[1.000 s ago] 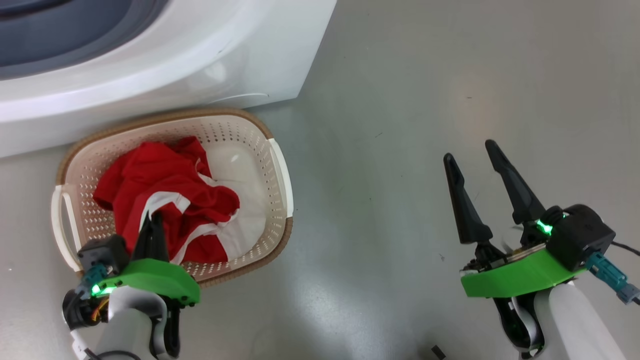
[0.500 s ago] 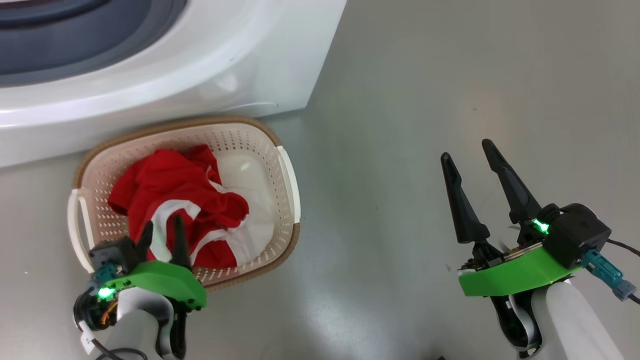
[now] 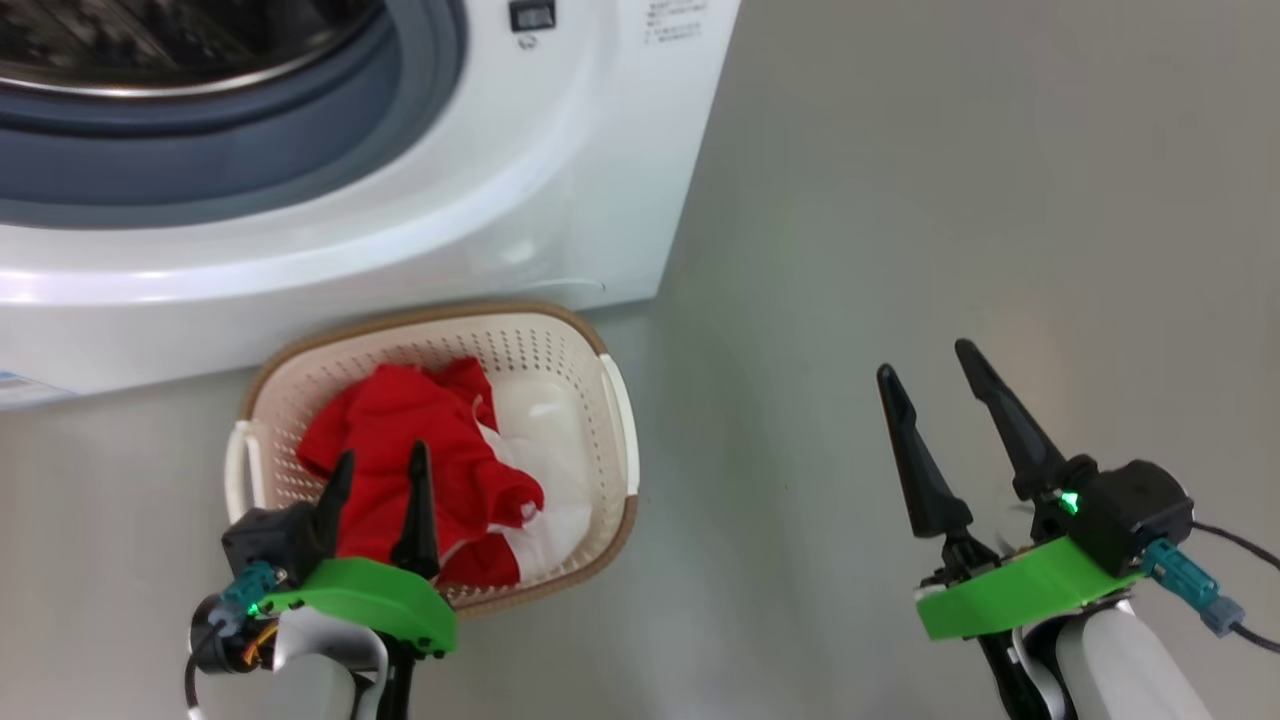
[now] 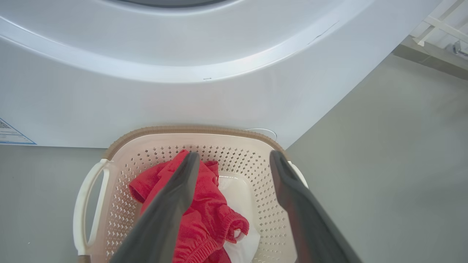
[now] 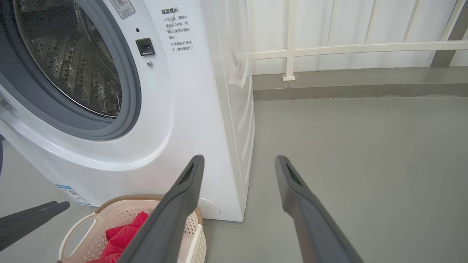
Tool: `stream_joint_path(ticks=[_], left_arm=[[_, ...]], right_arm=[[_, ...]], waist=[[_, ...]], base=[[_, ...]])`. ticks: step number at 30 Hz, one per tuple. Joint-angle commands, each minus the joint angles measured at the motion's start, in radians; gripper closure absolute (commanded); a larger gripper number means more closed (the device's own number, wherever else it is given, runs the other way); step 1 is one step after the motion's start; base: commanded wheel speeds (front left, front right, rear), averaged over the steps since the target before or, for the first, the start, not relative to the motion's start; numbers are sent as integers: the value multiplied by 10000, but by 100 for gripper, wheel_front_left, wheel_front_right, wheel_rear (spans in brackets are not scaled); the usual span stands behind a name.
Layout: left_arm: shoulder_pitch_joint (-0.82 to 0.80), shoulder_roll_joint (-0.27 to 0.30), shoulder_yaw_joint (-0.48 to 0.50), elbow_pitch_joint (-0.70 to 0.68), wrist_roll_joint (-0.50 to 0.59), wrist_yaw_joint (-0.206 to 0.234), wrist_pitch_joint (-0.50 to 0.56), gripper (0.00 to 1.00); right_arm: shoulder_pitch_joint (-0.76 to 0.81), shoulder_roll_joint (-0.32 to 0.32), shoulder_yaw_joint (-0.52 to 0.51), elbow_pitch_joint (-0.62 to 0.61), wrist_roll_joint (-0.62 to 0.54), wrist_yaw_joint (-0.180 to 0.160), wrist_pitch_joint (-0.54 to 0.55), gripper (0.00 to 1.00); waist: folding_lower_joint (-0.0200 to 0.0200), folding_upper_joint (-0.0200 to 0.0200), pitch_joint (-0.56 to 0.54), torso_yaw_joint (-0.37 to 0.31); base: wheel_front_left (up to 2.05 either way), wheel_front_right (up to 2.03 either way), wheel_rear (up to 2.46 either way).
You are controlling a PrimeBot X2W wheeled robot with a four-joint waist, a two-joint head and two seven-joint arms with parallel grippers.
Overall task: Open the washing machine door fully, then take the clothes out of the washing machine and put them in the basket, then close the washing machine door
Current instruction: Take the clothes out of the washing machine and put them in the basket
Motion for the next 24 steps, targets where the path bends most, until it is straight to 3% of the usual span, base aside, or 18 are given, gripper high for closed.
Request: stream_joint_path(ticks=[1, 14, 24], left_arm=[[281, 116, 194, -453, 41, 96, -80, 0], [1742, 116, 120, -3460, 819, 345, -80, 0], [2750, 468, 48, -4376, 1710, 546, -60, 0]], right_arm=[[199, -68, 237, -180, -167, 48, -63, 0], [936, -68, 113, 147, -399, 48, -63, 0], [1419, -68, -10, 357, -669, 48, -63, 0]], waist=[[0, -1, -591, 393], [0, -1, -2242, 1032], [0, -1, -3193, 1127]], base=[[0, 0, 0], [0, 0, 0], [0, 0, 0]])
